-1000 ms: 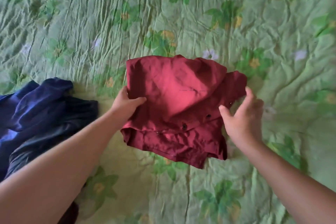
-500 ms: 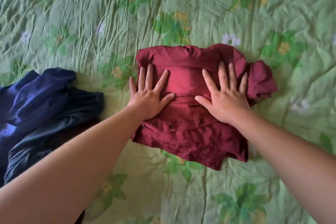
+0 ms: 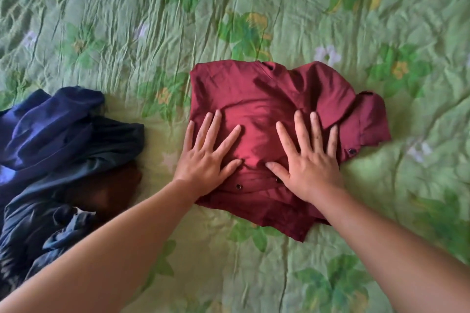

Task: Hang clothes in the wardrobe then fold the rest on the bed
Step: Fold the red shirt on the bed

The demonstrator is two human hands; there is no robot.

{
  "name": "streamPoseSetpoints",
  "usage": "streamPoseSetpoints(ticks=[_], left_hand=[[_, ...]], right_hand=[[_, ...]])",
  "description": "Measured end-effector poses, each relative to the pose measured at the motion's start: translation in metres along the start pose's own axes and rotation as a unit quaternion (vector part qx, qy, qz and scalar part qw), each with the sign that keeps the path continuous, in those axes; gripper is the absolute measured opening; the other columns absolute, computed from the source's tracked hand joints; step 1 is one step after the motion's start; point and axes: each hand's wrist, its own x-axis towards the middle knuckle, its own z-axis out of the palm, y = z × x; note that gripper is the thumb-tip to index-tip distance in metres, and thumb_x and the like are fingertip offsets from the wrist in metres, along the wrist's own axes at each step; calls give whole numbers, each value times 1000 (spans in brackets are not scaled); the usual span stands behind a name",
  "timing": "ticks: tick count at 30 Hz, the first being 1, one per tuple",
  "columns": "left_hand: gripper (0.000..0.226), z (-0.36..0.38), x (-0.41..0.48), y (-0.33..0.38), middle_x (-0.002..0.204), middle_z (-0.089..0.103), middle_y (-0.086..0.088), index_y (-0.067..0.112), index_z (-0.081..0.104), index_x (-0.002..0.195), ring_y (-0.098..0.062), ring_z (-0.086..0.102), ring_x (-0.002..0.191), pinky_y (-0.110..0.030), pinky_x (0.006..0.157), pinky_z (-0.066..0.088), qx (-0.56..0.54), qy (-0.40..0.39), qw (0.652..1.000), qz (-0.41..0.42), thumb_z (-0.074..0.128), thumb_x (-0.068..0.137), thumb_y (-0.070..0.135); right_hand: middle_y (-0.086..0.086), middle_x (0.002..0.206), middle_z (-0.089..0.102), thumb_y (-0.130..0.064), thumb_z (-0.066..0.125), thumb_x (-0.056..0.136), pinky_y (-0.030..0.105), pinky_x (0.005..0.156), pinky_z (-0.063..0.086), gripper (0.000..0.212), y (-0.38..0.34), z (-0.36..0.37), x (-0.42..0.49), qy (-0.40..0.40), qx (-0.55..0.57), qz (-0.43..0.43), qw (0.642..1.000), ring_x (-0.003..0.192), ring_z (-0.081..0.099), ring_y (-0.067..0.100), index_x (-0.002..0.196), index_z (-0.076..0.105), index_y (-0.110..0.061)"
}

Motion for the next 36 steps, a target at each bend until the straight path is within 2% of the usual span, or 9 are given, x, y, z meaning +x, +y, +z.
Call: streamPoseSetpoints(ticks=[6,9,12,17,20,24,29,33,36], left_hand=[[78,-55,52,-6,167,1,-13,38,4,160,-30,-4,155,-59,121,-2,-66,118,991,-12,44,96,57],[93,-92,102,-22,168,-2,-13,37,-6,159,-31,-12,154,-60,122,-1,-78,57,993,-73,53,88,28],[84,-110,125,-31,151,38,-15,30,16,157,-38,27,146,-58,117,25,-110,-72,985,-112,60,85,26],[37,-123,94,-36,100,57,-3,18,58,113,-30,60,88,-42,76,52,-183,-23,980,-67,67,77,16],[42,-122,46,-41,97,51,6,22,55,110,-20,54,81,-27,60,42,-229,32,972,-37,72,74,11],[59,-99,-34,-43,112,58,-4,20,57,119,-30,56,99,-42,81,50,-137,-18,990,30,83,66,16],[49,-68,-79,-36,117,49,2,33,58,123,-26,52,115,-41,87,43,1,-122,992,40,60,75,41],[36,-68,-73,-11,116,55,4,28,63,116,-27,53,110,-43,87,43,-114,32,993,19,49,85,38],[53,-71,-59,22,143,47,-1,27,51,139,-28,41,133,-50,107,37,-136,20,990,20,45,90,46]], right_hand=[[9,146,48,-67,50,94,54,97,35,54,21,-51,28,229,96,13,968,130,45,38,127,64,-26],[13,154,37,-49,74,83,65,108,29,78,52,-78,65,164,100,77,978,141,36,41,148,38,-27],[15,146,49,-52,77,81,62,109,31,102,65,-87,84,5,119,140,983,135,45,40,158,13,-28],[11,83,64,-33,75,81,39,72,48,32,60,-100,57,-5,191,110,975,86,66,40,92,50,-18],[10,69,59,-20,76,74,40,67,44,29,48,-103,12,154,170,15,973,63,62,37,82,48,-17],[3,78,62,-21,71,67,46,84,44,36,25,-84,-65,154,93,-64,982,72,62,30,100,61,-13],[-2,103,65,-50,59,83,46,90,42,49,-8,-63,-118,-104,-11,-46,993,99,63,25,125,59,-24],[2,90,62,-47,43,87,40,64,52,43,-24,-76,-108,35,96,1,995,86,60,29,108,67,-18],[9,109,60,-45,53,93,47,74,55,53,-48,-88,-86,82,164,2,983,99,58,35,135,57,-14]])
